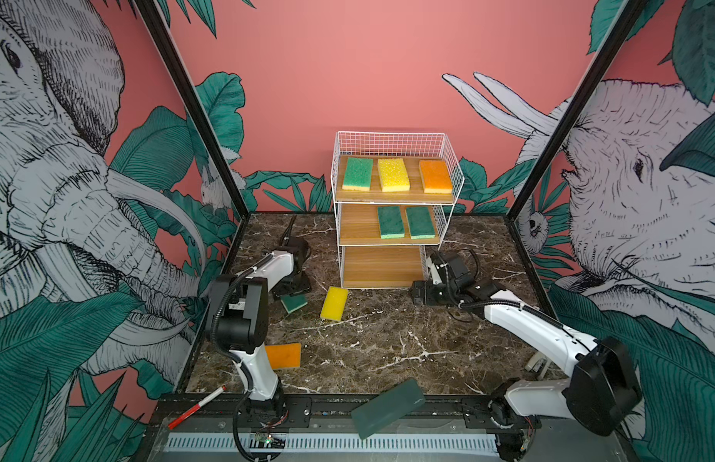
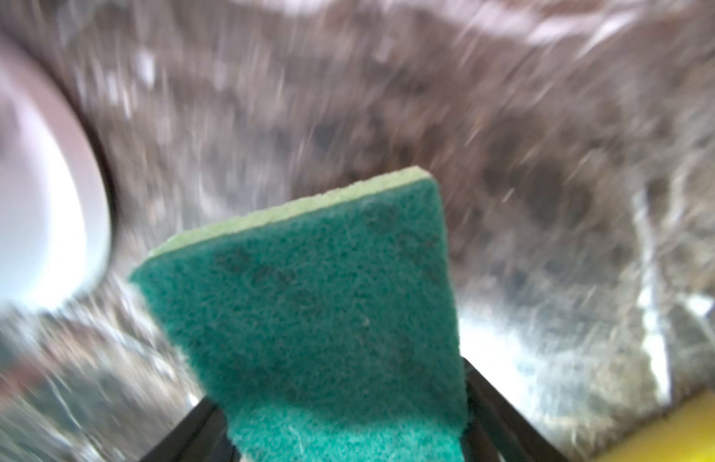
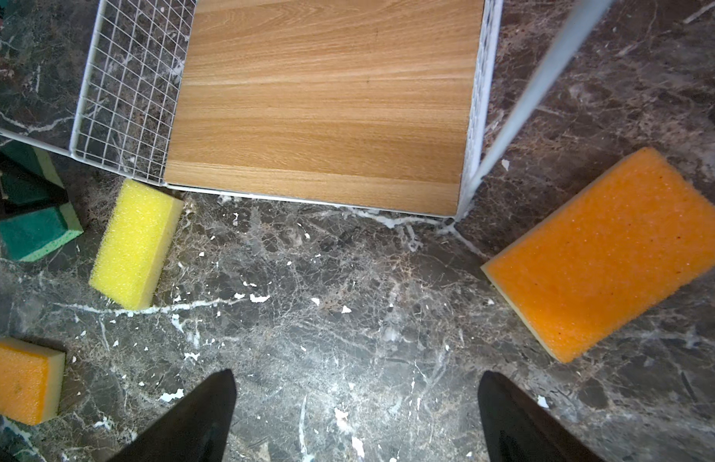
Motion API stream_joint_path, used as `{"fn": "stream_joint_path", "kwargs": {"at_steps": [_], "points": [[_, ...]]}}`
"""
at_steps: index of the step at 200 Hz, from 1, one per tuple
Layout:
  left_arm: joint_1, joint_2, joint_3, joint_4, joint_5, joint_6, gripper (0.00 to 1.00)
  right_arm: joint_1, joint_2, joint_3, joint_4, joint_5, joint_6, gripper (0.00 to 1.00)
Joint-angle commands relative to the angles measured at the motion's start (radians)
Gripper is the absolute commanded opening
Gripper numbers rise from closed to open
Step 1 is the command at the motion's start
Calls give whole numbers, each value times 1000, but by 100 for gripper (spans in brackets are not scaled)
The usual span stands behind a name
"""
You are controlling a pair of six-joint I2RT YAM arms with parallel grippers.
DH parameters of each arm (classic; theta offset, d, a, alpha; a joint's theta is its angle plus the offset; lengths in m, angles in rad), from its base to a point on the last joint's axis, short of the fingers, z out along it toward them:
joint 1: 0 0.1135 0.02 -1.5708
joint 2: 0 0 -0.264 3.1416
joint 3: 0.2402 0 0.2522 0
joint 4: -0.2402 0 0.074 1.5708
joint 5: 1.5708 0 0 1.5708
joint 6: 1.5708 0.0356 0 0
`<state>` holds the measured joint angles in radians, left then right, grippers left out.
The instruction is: Place and organize the cleaning sponges onto the shelf
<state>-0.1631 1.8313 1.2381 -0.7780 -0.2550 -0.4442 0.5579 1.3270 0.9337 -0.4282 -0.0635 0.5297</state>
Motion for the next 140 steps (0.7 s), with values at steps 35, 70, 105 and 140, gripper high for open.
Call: {"fn": "stream_joint_path", "kwargs": {"at_steps": [35, 70, 105, 140], "points": [[1, 111, 117, 125, -1, 418, 82, -6, -2, -12, 14, -11, 22, 97], [-1, 133, 173, 175, 70, 542, 90, -6, -6, -10, 5, -18, 29, 97], [1, -60, 56, 266, 59, 514, 94, -6, -25, -7, -5, -14, 29, 97], [1, -287, -186, 347, 62, 433, 96, -6, -32, -17, 3, -13, 29, 97]]}}
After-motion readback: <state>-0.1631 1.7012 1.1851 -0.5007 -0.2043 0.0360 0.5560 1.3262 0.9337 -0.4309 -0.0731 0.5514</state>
